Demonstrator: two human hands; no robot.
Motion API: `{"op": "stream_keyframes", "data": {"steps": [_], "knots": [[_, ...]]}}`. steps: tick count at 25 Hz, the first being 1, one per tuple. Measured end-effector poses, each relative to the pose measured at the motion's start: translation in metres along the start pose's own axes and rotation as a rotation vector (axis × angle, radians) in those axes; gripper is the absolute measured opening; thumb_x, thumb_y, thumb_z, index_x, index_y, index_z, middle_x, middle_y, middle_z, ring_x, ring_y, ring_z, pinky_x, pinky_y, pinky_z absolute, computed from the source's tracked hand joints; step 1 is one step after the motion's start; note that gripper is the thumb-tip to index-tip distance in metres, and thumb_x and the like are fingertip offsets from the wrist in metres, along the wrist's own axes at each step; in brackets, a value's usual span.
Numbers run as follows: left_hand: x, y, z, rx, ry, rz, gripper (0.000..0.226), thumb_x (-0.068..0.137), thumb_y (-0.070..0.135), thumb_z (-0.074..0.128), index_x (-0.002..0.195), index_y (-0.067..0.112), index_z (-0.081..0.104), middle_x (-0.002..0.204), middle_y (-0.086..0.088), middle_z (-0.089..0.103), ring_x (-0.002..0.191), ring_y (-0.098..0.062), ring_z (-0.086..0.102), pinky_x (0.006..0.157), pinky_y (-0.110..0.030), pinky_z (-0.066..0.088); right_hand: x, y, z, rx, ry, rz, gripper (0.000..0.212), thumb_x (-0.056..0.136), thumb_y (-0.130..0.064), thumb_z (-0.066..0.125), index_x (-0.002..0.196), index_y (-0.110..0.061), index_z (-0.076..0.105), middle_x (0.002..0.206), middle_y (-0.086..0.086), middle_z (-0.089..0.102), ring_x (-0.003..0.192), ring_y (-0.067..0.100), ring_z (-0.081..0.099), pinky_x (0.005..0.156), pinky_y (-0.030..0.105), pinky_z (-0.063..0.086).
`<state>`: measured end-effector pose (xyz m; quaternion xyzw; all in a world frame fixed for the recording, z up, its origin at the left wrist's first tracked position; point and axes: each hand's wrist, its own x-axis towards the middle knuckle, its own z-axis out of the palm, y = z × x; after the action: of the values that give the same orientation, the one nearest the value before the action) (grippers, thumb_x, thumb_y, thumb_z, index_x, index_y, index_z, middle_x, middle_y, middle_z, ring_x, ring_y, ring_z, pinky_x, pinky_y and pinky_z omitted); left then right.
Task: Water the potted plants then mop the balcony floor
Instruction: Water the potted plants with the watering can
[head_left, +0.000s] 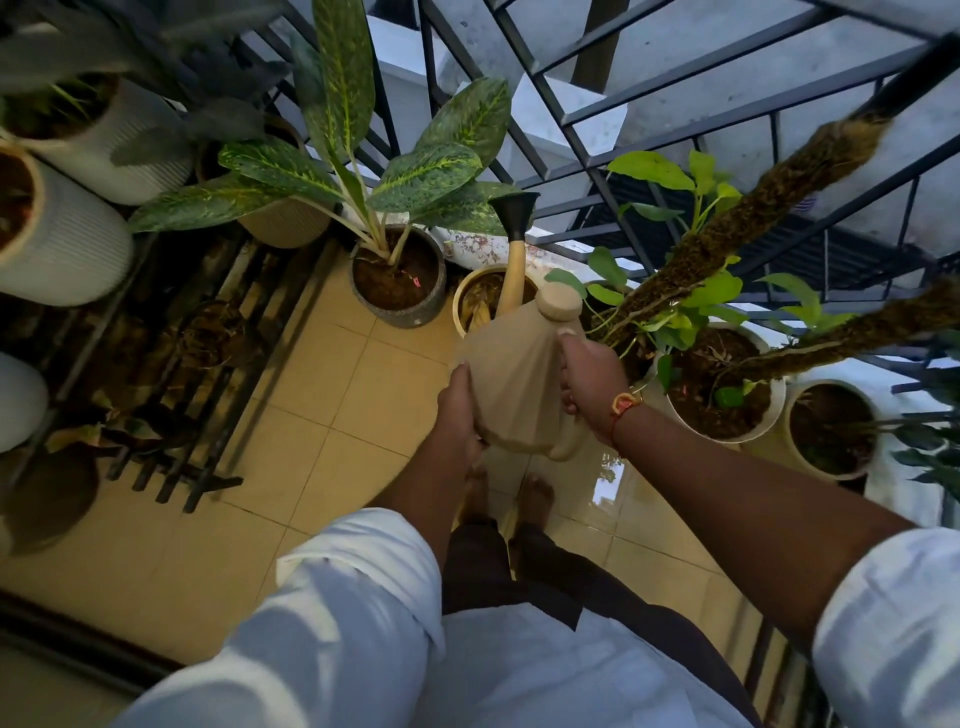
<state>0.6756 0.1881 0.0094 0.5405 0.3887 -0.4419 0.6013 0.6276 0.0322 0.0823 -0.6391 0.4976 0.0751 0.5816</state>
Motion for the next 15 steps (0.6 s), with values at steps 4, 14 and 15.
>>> {"op": "stream_keyframes", "data": {"steps": [4, 14, 15], "knots": [[-0.014, -0.002, 0.003, -0.095, 0.005, 0.064, 0.076, 0.086, 0.072, 0.057, 0.149, 0.03, 0.046, 0.134, -0.008, 0.062, 0.118, -0.032, 0.06, 0.09, -0.049, 0.056, -0.008, -0.004, -0.005, -0.073, -0.007, -0.147, 0.045, 0.084, -0.063, 0.049, 0.066, -0.022, 0.054, 0.064, 0.002, 0.052, 0.063, 0.022, 0.051, 0.059, 0.038, 0.043], [-0.042, 0.029, -0.03, -0.223, 0.067, 0.225, 0.07, 0.091, 0.071, 0.051, 0.148, 0.031, 0.049, 0.133, -0.01, 0.067, 0.118, -0.034, 0.064, 0.09, -0.049, 0.057, -0.018, -0.059, 0.032, -0.318, -0.163, -0.42, 0.044, 0.101, -0.043, 0.048, 0.086, -0.006, 0.065, 0.086, 0.012, 0.063, 0.083, 0.03, 0.057, 0.071, 0.035, 0.037], [-0.039, 0.035, -0.038, -0.222, 0.085, 0.228, 0.073, 0.088, 0.073, 0.053, 0.148, 0.031, 0.05, 0.133, -0.01, 0.068, 0.117, -0.034, 0.065, 0.087, -0.049, 0.058, -0.015, -0.064, 0.043, -0.324, -0.178, -0.411, 0.044, 0.101, -0.046, 0.046, 0.089, -0.007, 0.066, 0.088, 0.011, 0.063, 0.086, 0.031, 0.058, 0.073, 0.035, 0.037]]}}
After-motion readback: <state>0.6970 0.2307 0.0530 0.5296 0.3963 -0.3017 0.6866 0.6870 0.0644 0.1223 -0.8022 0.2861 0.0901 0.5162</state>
